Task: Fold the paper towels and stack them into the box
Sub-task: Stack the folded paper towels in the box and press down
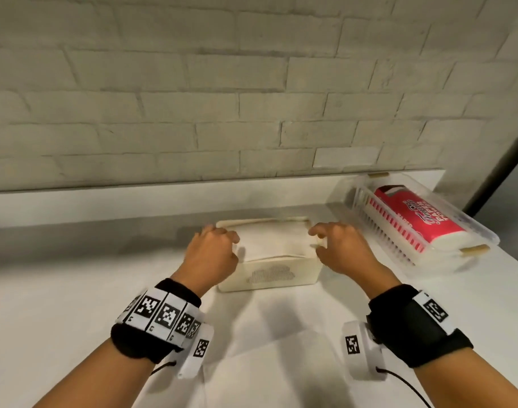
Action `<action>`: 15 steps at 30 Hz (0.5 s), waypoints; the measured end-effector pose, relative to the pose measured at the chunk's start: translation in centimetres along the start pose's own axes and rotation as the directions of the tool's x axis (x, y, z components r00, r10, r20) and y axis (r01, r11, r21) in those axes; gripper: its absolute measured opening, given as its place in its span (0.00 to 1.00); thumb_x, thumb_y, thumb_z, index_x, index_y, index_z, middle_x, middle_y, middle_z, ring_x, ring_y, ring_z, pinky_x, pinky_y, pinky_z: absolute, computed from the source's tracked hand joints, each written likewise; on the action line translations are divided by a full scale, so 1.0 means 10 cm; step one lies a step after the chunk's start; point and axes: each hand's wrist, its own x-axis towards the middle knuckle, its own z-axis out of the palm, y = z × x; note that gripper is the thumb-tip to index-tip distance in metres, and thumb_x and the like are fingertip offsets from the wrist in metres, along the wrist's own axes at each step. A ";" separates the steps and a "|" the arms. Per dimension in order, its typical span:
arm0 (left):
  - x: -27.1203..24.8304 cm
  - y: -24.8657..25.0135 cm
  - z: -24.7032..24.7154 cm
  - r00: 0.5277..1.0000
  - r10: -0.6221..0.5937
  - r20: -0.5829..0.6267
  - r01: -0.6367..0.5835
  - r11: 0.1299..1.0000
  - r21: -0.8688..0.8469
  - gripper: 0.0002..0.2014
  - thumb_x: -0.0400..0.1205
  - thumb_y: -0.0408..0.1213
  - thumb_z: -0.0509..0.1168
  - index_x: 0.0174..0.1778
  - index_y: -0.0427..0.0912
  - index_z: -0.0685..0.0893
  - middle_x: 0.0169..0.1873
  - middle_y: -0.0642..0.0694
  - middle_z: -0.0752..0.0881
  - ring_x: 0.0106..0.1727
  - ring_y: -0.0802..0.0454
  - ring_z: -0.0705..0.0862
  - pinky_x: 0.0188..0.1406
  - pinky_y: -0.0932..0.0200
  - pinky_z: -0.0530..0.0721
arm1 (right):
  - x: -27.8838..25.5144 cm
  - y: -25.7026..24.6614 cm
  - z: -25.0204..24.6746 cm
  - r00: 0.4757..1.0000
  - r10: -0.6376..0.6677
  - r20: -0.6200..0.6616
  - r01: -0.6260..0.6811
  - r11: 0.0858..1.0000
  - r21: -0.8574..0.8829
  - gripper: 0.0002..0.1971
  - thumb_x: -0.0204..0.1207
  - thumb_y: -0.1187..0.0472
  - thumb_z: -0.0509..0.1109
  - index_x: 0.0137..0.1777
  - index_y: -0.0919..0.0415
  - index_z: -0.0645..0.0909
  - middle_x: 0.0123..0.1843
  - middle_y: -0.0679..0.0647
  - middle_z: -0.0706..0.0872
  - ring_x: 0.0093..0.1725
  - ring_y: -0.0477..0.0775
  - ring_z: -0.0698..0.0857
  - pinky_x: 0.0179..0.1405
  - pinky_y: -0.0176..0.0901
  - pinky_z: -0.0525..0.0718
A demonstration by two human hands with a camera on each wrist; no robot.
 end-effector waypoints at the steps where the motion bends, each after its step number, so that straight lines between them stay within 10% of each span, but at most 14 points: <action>1: -0.14 0.02 0.02 1.000 0.002 -0.016 -0.003 0.995 -0.100 0.18 0.81 0.39 0.60 0.67 0.49 0.78 0.63 0.52 0.82 0.68 0.51 0.74 0.63 0.57 0.73 | -0.13 0.01 0.00 0.999 0.021 0.035 -0.024 0.996 0.082 0.18 0.75 0.61 0.69 0.65 0.50 0.79 0.59 0.49 0.86 0.60 0.51 0.81 0.63 0.43 0.76; 8: -0.87 0.27 0.46 0.866 0.153 0.477 -0.109 0.987 -0.118 0.25 0.78 0.54 0.65 0.70 0.51 0.73 0.65 0.51 0.79 0.65 0.50 0.77 0.56 0.57 0.74 | -0.89 0.02 0.46 0.858 0.137 0.495 -0.186 0.981 0.052 0.25 0.65 0.55 0.78 0.63 0.51 0.79 0.58 0.48 0.81 0.57 0.48 0.80 0.55 0.36 0.77; 15: -1.16 0.42 0.66 0.855 0.108 0.507 -0.088 0.994 -0.063 0.35 0.74 0.48 0.70 0.77 0.49 0.65 0.67 0.47 0.74 0.68 0.47 0.73 0.62 0.56 0.73 | -1.13 -0.05 0.71 0.842 0.237 0.485 -0.302 0.952 0.058 0.33 0.66 0.57 0.78 0.71 0.50 0.71 0.67 0.49 0.77 0.65 0.50 0.79 0.58 0.38 0.78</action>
